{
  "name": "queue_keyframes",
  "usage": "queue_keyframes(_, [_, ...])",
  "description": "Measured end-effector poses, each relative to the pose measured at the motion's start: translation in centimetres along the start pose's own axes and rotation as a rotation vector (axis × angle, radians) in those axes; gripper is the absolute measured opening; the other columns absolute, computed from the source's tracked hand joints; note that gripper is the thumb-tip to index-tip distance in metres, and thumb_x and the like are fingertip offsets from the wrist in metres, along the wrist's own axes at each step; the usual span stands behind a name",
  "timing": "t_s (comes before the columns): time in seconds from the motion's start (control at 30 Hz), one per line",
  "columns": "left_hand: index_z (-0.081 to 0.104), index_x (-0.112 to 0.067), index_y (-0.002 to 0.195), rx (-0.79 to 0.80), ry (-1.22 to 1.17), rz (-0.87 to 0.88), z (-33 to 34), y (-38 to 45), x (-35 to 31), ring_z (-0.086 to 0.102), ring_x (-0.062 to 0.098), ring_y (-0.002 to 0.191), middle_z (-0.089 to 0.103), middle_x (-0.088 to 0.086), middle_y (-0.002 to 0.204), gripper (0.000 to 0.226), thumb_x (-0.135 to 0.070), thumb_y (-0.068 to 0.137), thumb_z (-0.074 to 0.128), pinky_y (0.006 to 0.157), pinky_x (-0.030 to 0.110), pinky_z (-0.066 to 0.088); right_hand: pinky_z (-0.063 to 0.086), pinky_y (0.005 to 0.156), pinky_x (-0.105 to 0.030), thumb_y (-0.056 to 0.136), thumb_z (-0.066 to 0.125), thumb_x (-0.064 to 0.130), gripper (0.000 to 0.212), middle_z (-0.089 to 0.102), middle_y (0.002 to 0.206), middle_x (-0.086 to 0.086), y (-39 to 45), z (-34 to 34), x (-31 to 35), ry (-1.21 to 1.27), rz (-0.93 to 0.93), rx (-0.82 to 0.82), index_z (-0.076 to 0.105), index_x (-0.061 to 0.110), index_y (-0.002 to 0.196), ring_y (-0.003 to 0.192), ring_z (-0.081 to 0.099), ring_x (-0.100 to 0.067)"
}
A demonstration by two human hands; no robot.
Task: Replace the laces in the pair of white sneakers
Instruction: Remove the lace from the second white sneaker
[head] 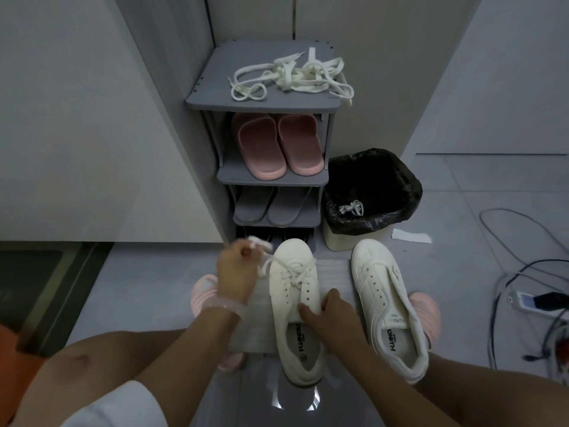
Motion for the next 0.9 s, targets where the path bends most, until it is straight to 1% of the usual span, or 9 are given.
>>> queue_keyframes(0.1, [0.063,0.000,0.084,0.062,-0.055,-0.081,-0.6,1.5,0.3,0.051,0.020,0.066,0.057,0.012,0.069,0.015,-0.014,0.087,0.062,0.067,0.032,0.045,0.039,0.055,-0.023,0.085,0.055,0.053,0.038,0.054,0.084,0.002,-0.1,-0.6,0.6,0.010,-0.032,-0.034,0.041,0.017,0.090,0.075,0.053,-0.014])
queue_keyframes(0.23, [0.056,-0.007,0.097,0.303,0.129,-0.228,1.6,-1.6,3.5,0.063,0.026,0.078,0.063,0.008,0.082,0.027,-0.033,0.089,0.059,0.085,0.040,0.052,0.043,0.080,-0.029,0.093,0.050,0.029,0.028,0.055,0.108,-0.007,0.5,-2.6,3.5,-0.011,-0.205,-0.148,0.052,0.013,0.116,0.098,0.055,-0.021])
queue_keyframes(0.37, [0.051,-0.010,0.097,0.300,0.284,-0.020,3.5,-5.0,3.5,0.058,0.024,0.085,0.057,0.005,0.090,0.023,-0.031,0.090,0.055,0.072,0.026,0.041,0.042,0.085,-0.031,0.093,0.049,0.021,0.026,0.051,0.117,-0.009,1.3,-2.6,6.1,-0.211,-0.292,-0.154,0.054,0.009,0.116,0.106,0.050,-0.024])
queue_keyframes(0.5, [0.046,-0.015,0.124,0.412,0.424,0.171,6.0,-7.2,2.6,0.052,0.024,0.100,0.047,0.005,0.113,0.041,-0.029,0.087,0.057,0.076,0.021,0.033,0.043,0.077,-0.030,0.092,0.045,0.009,0.026,0.046,0.121,-0.012,1.1,-1.1,7.8,-0.567,-0.372,-0.160,0.048,0.004,0.118,0.111,0.045,-0.025])
queue_keyframes(0.63, [0.041,-0.018,0.134,0.467,0.468,0.287,6.2,-7.1,1.9,0.051,0.025,0.105,0.047,0.010,0.119,0.051,-0.019,0.086,0.057,0.071,0.014,0.028,0.046,0.079,-0.032,0.090,0.048,0.008,0.029,0.047,0.121,-0.013,0.9,0.4,8.7,-0.738,-0.461,-0.101,0.048,0.003,0.119,0.113,0.044,-0.026])
queue_keyframes(0.7, [0.039,-0.022,0.137,0.492,0.509,0.325,6.2,-7.2,1.9,0.052,0.022,0.102,0.046,0.008,0.119,0.054,-0.023,0.087,0.057,0.070,0.014,0.030,0.045,0.075,-0.032,0.090,0.046,0.008,0.020,0.053,0.111,-0.013,1.6,-0.7,8.5,-0.610,-0.446,-0.133,0.054,0.002,0.108,0.105,0.050,-0.025])
queue_keyframes(0.77, [0.037,-0.026,0.139,0.522,0.547,0.337,6.2,-7.2,2.3,0.053,0.019,0.098,0.044,0.005,0.121,0.055,-0.029,0.088,0.057,0.072,0.014,0.031,0.044,0.070,-0.033,0.089,0.046,0.010,0.016,0.060,0.091,-0.011,2.7,-2.5,7.3,-0.199,-0.292,-0.139,0.060,0.002,0.087,0.086,0.056,-0.023])
queue_keyframes(0.83, [0.036,-0.028,0.140,0.553,0.565,0.330,6.4,-7.1,2.7,0.053,0.018,0.100,0.042,0.004,0.123,0.056,-0.036,0.089,0.056,0.077,0.016,0.035,0.042,0.063,-0.029,0.087,0.049,0.014,0.022,0.056,0.070,-0.006,3.7,-2.6,5.6,0.286,-0.020,0.011,0.057,0.008,0.068,0.067,0.052,-0.018])
queue_keyframes(0.9, [0.035,-0.029,0.141,0.576,0.577,0.328,6.5,-7.0,2.9,0.052,0.018,0.102,0.040,0.004,0.125,0.057,-0.040,0.089,0.055,0.080,0.019,0.037,0.042,0.066,-0.026,0.087,0.054,0.019,0.024,0.056,0.070,-0.002,4.3,-2.7,6.0,0.491,0.115,0.165,0.058,0.014,0.063,0.067,0.050,-0.015])
Point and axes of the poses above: each hand's wrist, its own y-axis towards the middle knuckle, its own z-axis out of the palm, x = y × z, the point moved 9 cm from there along y, towards the middle knuckle
